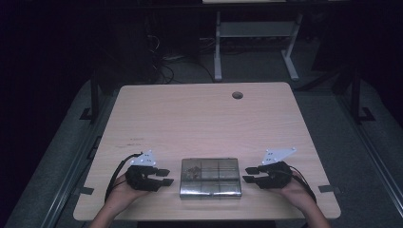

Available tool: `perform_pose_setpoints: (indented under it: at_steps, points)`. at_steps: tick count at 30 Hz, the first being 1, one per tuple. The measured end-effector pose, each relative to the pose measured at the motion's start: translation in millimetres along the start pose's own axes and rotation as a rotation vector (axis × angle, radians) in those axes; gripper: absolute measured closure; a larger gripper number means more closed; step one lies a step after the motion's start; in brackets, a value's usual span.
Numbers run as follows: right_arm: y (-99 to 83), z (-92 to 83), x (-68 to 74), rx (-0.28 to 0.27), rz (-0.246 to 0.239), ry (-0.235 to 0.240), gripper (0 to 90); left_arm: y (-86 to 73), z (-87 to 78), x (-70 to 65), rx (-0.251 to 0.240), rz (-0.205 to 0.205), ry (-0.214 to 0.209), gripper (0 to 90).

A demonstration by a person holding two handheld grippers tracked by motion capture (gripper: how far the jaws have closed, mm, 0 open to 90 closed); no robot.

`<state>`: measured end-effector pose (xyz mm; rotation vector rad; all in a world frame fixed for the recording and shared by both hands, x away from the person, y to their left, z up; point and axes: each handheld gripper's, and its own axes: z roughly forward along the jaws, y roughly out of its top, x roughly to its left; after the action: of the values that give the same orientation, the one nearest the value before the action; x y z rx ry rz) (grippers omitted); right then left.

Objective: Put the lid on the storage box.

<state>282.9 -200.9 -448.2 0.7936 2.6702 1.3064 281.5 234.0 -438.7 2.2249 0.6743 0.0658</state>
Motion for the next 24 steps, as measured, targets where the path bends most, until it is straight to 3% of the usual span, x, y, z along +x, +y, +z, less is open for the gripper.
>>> perform_pose_setpoints:
  at_steps: [1, 9, 17, 24]
  points:
    - [-0.6, -1.1, -1.6, -0.01, 0.008, -0.039, 52.8, -1.9, -1.7, 1.4, 0.003, -0.005, 0.027, 50.2]
    - [-6.1, -5.4, -11.6, -0.033, 0.056, -0.144, 36.8, -8.2, -7.6, 9.9, -0.025, -0.012, 0.101, 37.3]
    - [-12.1, -9.4, -22.6, -0.061, 0.115, -0.208, 27.4, -17.3, -9.5, 23.0, -0.033, -0.037, 0.15, 28.4]
    - [-18.4, -15.5, -31.6, -0.095, 0.132, -0.272, 25.3, -25.4, -11.9, 34.6, -0.044, -0.06, 0.187, 25.9]
